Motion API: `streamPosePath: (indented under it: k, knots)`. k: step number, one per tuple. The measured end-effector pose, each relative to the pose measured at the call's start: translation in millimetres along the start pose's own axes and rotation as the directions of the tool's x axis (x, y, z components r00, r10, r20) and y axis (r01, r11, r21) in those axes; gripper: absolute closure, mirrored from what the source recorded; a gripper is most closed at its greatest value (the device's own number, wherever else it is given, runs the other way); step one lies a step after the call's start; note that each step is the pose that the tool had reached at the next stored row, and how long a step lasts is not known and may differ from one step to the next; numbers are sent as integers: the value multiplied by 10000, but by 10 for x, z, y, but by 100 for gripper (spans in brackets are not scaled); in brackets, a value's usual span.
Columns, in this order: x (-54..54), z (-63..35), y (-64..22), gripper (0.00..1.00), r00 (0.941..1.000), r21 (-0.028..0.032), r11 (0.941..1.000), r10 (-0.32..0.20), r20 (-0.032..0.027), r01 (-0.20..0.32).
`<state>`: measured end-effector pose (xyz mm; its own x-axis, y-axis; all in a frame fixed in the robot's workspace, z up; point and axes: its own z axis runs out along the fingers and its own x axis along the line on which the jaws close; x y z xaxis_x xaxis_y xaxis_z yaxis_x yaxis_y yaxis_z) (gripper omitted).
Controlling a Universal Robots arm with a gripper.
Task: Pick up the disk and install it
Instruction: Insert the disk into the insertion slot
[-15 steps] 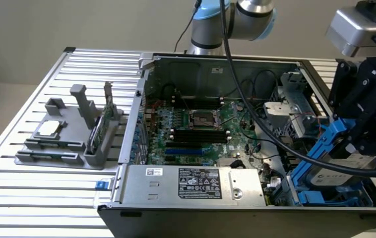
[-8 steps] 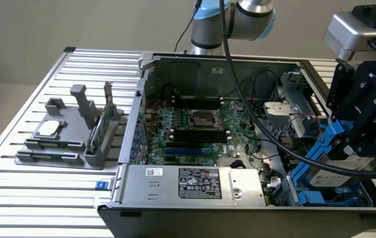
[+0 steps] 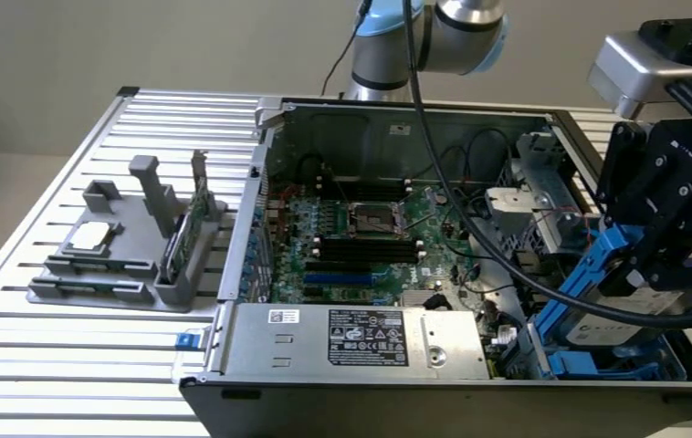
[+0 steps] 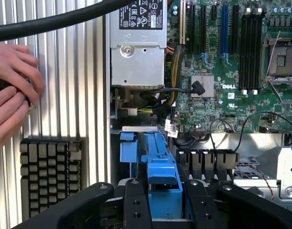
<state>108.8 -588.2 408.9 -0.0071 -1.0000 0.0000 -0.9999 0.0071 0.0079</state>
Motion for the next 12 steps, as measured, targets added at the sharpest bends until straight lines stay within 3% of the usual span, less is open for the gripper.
streamPosePath:
  k: [7,9,10,12]
  knots:
    - [-8,46,0,67,10000,0,10000,0,-29,0]
    - [-10,57,0,66,10000,0,10000,0,-40,0]
    - [-11,61,0,59,10000,0,10000,0,-52,0]
    - [-14,69,0,59,10000,-1,10000,1,-60,-1]
